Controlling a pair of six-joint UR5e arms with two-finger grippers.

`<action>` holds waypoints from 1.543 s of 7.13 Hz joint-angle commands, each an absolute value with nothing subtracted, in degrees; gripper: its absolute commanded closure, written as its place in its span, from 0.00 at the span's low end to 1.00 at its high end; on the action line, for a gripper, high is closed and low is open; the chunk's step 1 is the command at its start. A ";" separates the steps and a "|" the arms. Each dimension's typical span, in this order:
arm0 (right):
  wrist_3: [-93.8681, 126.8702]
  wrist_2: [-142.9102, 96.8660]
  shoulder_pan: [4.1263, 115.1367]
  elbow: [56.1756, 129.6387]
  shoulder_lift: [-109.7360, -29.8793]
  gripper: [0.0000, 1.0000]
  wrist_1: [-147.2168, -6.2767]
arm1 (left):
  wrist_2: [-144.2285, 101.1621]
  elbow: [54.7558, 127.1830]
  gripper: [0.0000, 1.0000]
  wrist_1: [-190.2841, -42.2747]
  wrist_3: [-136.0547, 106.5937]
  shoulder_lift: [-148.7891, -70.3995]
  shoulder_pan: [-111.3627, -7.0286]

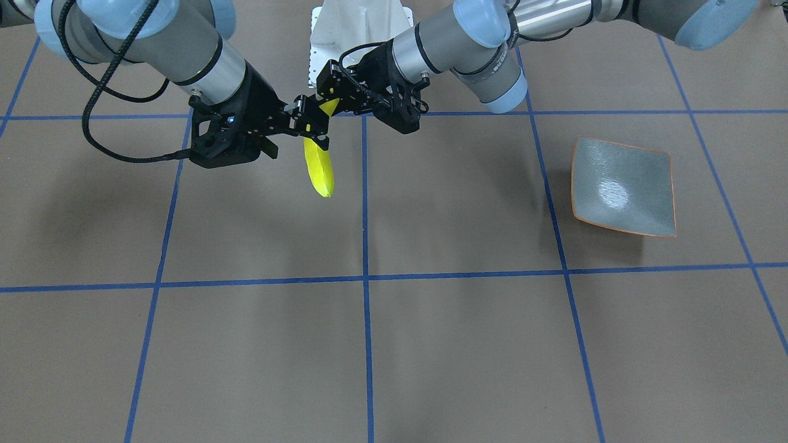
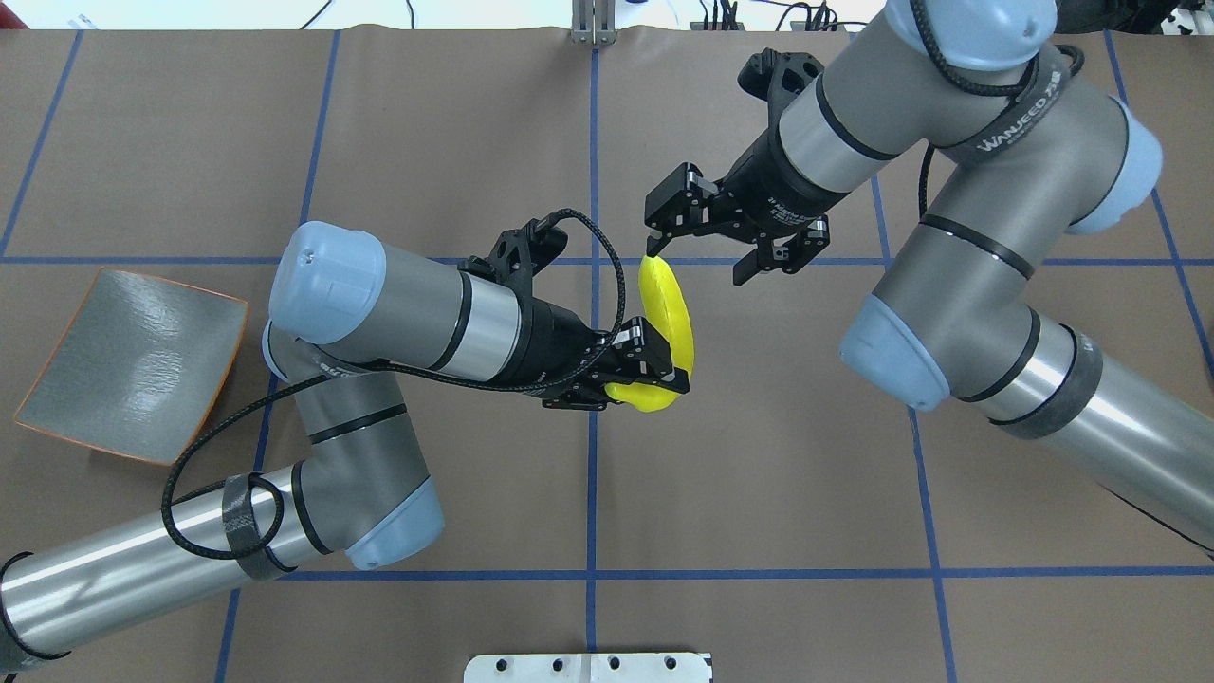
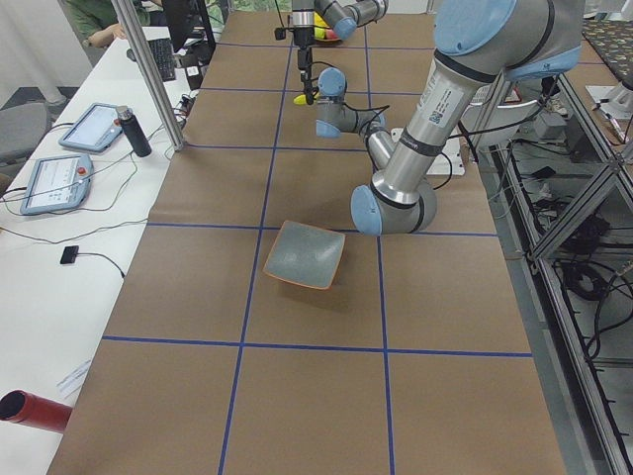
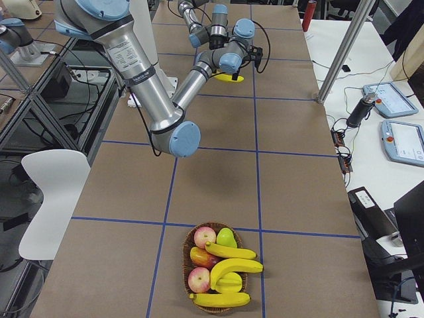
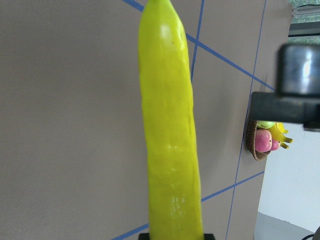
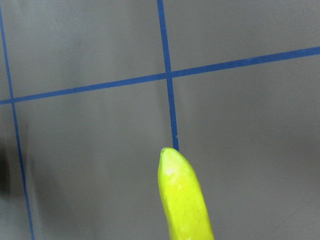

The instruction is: Transfer all bananas from basket to plate

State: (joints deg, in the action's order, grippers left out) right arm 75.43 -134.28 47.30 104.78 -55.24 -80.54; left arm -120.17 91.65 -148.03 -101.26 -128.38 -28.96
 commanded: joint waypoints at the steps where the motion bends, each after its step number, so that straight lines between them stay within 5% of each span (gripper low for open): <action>1: 75.67 -137.71 53.15 104.85 -55.72 0.00 -80.51 | -117.62 93.85 1.00 -147.83 -100.46 -124.83 -29.70; 7: 66.40 -129.73 58.62 105.21 -62.56 0.00 -80.86 | -116.25 108.34 1.00 -147.66 -76.31 -97.43 -40.05; 11: 53.47 -130.08 59.94 103.81 -67.67 0.00 -81.30 | -125.95 109.95 1.00 -147.66 -61.14 -86.34 -52.37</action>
